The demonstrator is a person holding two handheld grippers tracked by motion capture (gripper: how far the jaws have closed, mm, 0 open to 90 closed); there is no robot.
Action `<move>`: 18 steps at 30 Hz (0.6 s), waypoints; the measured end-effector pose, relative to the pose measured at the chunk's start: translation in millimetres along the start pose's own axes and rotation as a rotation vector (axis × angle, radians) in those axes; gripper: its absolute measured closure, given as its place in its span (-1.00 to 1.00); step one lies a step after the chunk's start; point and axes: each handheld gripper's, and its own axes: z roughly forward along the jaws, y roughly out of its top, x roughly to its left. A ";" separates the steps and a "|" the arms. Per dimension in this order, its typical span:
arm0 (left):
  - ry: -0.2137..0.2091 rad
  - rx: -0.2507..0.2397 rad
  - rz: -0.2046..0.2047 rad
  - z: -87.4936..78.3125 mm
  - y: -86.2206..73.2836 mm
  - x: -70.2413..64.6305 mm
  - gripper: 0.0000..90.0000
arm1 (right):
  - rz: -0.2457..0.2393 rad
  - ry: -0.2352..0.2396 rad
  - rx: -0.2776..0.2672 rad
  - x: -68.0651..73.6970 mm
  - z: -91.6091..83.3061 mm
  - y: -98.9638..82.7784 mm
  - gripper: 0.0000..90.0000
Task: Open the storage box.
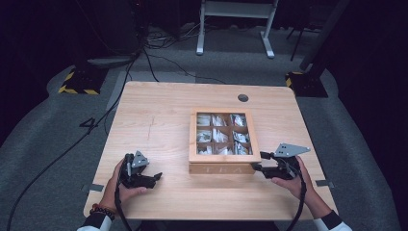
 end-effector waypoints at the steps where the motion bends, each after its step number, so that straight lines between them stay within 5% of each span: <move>1: 0.001 -0.008 0.009 -0.8 2.6 -1.1 -0.59 | 0.003 0.001 -0.004 -0.1 -0.2 0.7 -0.03; 5: 0.024 -0.050 0.063 -6.6 17.6 -10.1 -0.54 | 0.008 -0.010 -0.018 0.1 -2.5 4.8 -0.04; 18: -0.014 -0.188 0.208 -12.8 79.5 -45.2 -0.46 | 0.041 -0.019 -0.061 -3.9 -11.0 18.6 -0.05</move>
